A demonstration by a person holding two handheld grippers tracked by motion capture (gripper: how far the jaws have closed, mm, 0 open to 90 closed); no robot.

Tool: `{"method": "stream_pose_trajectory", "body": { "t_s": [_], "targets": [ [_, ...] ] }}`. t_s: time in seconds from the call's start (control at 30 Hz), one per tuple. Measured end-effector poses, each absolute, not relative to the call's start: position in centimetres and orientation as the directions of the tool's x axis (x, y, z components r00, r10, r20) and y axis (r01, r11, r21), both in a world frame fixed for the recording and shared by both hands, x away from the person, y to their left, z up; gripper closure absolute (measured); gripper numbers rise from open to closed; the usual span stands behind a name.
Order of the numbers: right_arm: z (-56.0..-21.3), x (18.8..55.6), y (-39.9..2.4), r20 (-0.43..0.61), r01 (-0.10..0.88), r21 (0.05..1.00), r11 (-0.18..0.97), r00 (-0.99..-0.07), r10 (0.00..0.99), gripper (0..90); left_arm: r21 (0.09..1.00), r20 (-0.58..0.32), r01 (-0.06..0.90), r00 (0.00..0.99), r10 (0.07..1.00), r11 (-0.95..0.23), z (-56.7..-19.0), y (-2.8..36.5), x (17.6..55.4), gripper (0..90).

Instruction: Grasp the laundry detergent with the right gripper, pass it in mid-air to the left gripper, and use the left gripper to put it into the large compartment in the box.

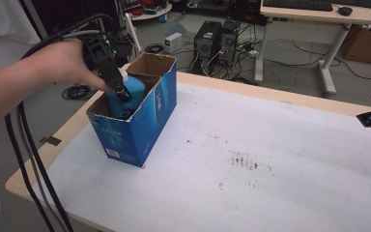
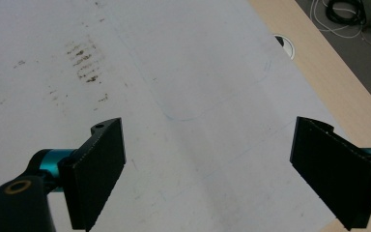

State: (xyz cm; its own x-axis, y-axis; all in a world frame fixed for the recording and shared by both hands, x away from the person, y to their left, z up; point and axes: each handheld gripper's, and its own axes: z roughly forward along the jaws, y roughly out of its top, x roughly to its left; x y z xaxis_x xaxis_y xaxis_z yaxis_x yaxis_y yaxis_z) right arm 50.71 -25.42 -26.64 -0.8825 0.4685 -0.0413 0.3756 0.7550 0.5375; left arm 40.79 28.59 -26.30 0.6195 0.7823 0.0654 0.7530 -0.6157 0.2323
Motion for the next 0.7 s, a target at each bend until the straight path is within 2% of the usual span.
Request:
{"method": "stream_pose_trajectory", "body": {
  "t_s": [0.27,0.7],
  "targets": [
    [-26.7,50.7,-25.3,-0.039,0.379,0.535,0.756,-0.882,0.470,11.7,0.221,0.062,0.740,0.639,0.766,-0.635,-27.6,28.1,40.8,38.2],
    [-26.7,50.7,-25.4,-0.041,0.378,0.533,0.757,-0.882,0.469,11.7,0.222,0.053,0.735,0.647,0.761,-0.640,-27.7,28.5,40.8,37.8]
  ]
}}
